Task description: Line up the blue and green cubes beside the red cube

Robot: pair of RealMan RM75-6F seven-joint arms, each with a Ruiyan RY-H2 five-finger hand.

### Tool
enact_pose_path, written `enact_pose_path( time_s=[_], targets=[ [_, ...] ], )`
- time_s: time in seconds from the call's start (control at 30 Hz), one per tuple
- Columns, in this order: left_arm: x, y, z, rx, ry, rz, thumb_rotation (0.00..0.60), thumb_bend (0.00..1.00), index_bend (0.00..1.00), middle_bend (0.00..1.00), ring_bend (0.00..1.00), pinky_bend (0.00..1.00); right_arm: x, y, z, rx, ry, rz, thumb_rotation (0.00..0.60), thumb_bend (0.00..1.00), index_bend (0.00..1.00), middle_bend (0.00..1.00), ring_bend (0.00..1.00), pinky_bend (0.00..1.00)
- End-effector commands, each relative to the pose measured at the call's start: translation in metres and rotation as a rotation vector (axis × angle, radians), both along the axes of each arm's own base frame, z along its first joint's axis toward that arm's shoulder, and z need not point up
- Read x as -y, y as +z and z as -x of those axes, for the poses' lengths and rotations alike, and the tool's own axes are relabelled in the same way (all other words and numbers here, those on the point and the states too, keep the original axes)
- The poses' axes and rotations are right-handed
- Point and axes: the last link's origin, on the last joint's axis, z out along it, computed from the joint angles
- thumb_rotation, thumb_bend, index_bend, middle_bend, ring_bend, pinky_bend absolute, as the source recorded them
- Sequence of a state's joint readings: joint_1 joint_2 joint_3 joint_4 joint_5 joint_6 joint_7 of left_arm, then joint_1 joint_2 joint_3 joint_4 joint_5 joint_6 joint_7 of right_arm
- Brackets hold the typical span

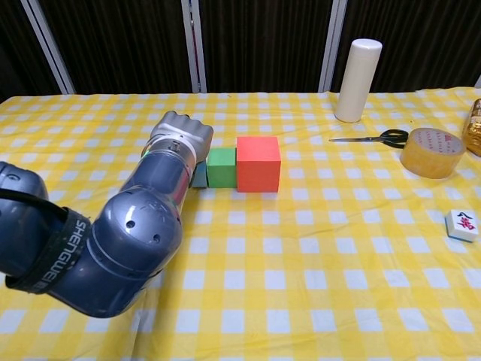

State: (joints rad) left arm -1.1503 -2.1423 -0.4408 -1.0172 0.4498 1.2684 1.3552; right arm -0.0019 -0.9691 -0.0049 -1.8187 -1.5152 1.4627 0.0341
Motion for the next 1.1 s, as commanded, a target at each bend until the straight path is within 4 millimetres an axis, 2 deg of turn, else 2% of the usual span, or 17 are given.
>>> enact_pose_path(
  time_s=[0.03,0.27,0.5,0.67,0.77,0.87,0.97,1.1],
  targets=[
    [0.0,-0.001,-0.001,-0.001,-0.004,0.0,0.6,0.4,0.33,0.16,0.0,0.0,0.0,0.0,0.0,0.0,0.0,0.001,0.6,0.28,0.26,0.03,0.07,0.0],
    [0.001,0.0,-0.001,-0.012,-0.007,0.001,0.6,0.4,0.19,0.14,0.0,0.0,0.0,0.001,0.001,0.001,0.0,0.001,0.6,0.28,0.26,0.03,0.07,0.0],
    [0.003,0.003,0.002,-0.038,-0.008,0.005,0.6,0.4,0.18,0.14,0.0,0.0,0.0,0.001,0.001,0.002,0.0,0.001,0.6,0.28,0.26,0.03,0.07,0.0],
    [0.006,0.024,-0.003,-0.021,-0.03,-0.015,0.6,0.4,0.18,0.14,0.0,0.0,0.0,0.001,0.0,-0.001,0.005,0.001,0.6,0.28,0.26,0.03,0.07,0.0],
    [0.011,0.05,-0.003,0.0,-0.027,-0.029,0.6,0.4,0.17,0.13,0.0,0.0,-0.001,0.002,-0.001,-0.001,0.004,0.002,0.6,0.28,0.26,0.03,0.07,0.0],
    [0.018,0.086,0.002,0.014,-0.033,-0.051,0.6,0.4,0.17,0.12,0.0,0.0,-0.003,0.002,-0.002,-0.001,0.006,-0.001,0.6,0.28,0.26,0.03,0.07,0.0],
    [0.033,0.127,0.022,0.06,-0.039,-0.062,0.6,0.4,0.17,0.11,0.0,0.0,-0.005,0.002,-0.004,0.0,0.012,-0.004,0.6,0.28,0.26,0.03,0.07,0.0],
    [0.063,0.175,0.062,0.163,-0.029,-0.076,0.6,0.4,0.17,0.1,0.0,0.0,-0.007,0.0,-0.009,-0.004,0.026,-0.012,0.6,0.28,0.26,0.03,0.07,0.0]
  ],
)
